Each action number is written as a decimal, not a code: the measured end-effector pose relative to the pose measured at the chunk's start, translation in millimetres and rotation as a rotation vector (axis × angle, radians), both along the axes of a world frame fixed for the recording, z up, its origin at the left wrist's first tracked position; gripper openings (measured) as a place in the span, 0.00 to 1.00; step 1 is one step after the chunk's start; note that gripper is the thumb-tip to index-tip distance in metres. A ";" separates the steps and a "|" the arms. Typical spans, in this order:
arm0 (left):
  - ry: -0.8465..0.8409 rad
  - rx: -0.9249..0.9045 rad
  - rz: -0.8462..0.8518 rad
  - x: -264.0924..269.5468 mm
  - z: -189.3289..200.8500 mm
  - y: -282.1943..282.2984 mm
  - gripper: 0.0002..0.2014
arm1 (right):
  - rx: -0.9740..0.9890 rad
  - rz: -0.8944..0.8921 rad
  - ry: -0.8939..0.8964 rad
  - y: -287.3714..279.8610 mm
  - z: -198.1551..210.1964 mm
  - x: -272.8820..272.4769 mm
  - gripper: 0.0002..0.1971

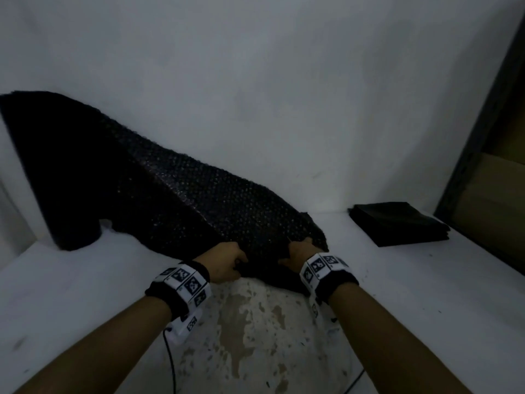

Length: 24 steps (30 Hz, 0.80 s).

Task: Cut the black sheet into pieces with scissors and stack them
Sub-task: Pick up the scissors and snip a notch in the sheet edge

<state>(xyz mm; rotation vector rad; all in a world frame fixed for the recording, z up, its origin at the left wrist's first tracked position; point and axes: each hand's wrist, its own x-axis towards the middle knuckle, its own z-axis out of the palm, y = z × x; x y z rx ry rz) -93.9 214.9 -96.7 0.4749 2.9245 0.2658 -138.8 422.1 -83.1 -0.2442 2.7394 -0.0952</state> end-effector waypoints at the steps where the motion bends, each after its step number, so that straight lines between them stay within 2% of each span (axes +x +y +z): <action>1: -0.014 -0.003 0.000 2.1 2.2 -0.6 0.23 | -0.007 -0.011 -0.002 1.9 -1.8 -4.0 0.35; 5: -0.065 0.022 0.034 11.0 7.8 -2.2 0.23 | -0.079 -0.021 0.035 16.0 -10.9 -11.1 0.39; 9: -0.130 -0.001 -0.006 20.5 11.1 8.4 0.26 | -0.109 -0.010 0.025 30.0 -13.5 -11.4 0.42; 12: -0.157 -0.003 -0.057 20.6 20.6 15.0 0.17 | -0.127 0.006 0.022 34.2 -15.7 -12.4 0.41; 15: -0.158 0.093 -0.129 14.8 24.1 18.8 0.05 | -0.150 0.021 0.024 39.4 -17.7 -9.2 0.41; 18: 0.064 0.109 -0.164 7.5 19.9 25.0 0.07 | -0.167 0.026 0.023 46.8 -19.9 -7.0 0.40; 20: 0.318 0.013 -0.129 7.1 16.7 28.6 0.06 | -0.157 0.022 0.012 50.7 -19.2 -6.4 0.41; 21: 0.420 -0.062 -0.125 5.8 12.7 28.5 0.10 | -0.150 0.019 0.007 52.3 -18.6 -6.2 0.41; 22: 0.467 -0.143 -0.118 4.4 8.9 27.8 0.16 | -0.146 0.018 0.004 53.7 -17.9 -6.1 0.42; 24: 0.405 -0.200 -0.077 -0.1 3.1 23.7 0.28 | -0.153 0.016 0.003 56.5 -18.6 -5.2 0.44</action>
